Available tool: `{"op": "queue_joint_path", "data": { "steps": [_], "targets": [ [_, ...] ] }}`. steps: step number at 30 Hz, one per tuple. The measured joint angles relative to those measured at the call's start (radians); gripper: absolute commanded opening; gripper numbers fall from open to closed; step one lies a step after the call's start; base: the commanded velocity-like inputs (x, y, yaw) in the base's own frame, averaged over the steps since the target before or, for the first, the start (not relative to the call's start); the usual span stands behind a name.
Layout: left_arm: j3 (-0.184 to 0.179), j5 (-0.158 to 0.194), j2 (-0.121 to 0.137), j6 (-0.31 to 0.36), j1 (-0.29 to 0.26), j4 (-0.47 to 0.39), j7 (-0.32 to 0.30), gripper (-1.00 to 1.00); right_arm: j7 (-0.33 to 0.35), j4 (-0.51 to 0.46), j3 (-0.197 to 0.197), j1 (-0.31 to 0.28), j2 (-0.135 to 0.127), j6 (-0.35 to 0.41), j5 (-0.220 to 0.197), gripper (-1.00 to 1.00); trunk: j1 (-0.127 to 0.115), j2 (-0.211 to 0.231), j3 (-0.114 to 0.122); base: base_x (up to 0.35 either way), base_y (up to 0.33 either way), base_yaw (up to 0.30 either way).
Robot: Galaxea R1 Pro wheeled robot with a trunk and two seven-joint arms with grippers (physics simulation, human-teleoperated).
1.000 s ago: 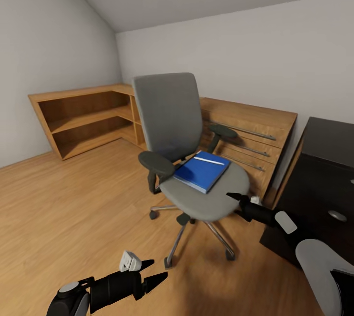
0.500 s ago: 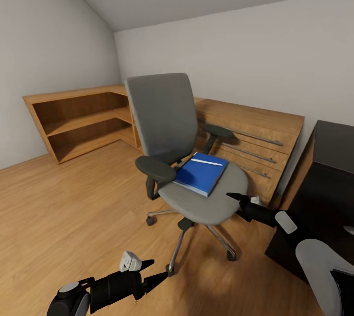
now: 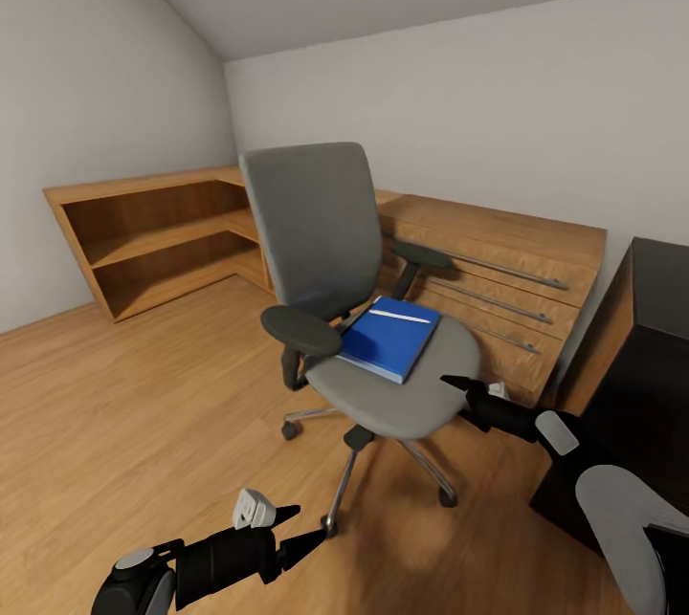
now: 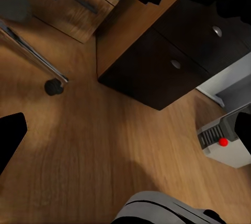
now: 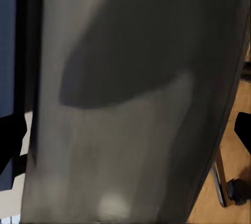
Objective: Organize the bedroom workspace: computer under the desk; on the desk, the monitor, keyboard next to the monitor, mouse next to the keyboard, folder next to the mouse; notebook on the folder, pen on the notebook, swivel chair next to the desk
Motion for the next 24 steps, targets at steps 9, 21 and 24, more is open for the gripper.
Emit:
{"op": "queue_joint_path", "data": {
  "steps": [9,21,24],
  "targets": [
    [0.0,0.0,-0.001,0.0,0.0,0.0,-0.001,1.0,0.0,0.0,-0.002,0.0,0.0,0.002,-0.006,1.0,0.001,0.0,0.0,-0.138,0.002,0.0],
    [-0.002,0.0,-0.001,0.0,0.0,0.0,-0.002,1.0,-0.001,0.0,-0.001,-0.001,0.0,0.004,-0.004,1.0,0.0,0.0,0.0,-0.203,-0.117,0.0],
    [-0.005,0.0,-0.001,0.0,0.0,0.0,-0.002,1.0,-0.001,0.0,-0.002,-0.001,0.0,0.004,-0.005,1.0,0.0,0.0,0.0,-0.166,-0.148,0.0]
  ]
}}
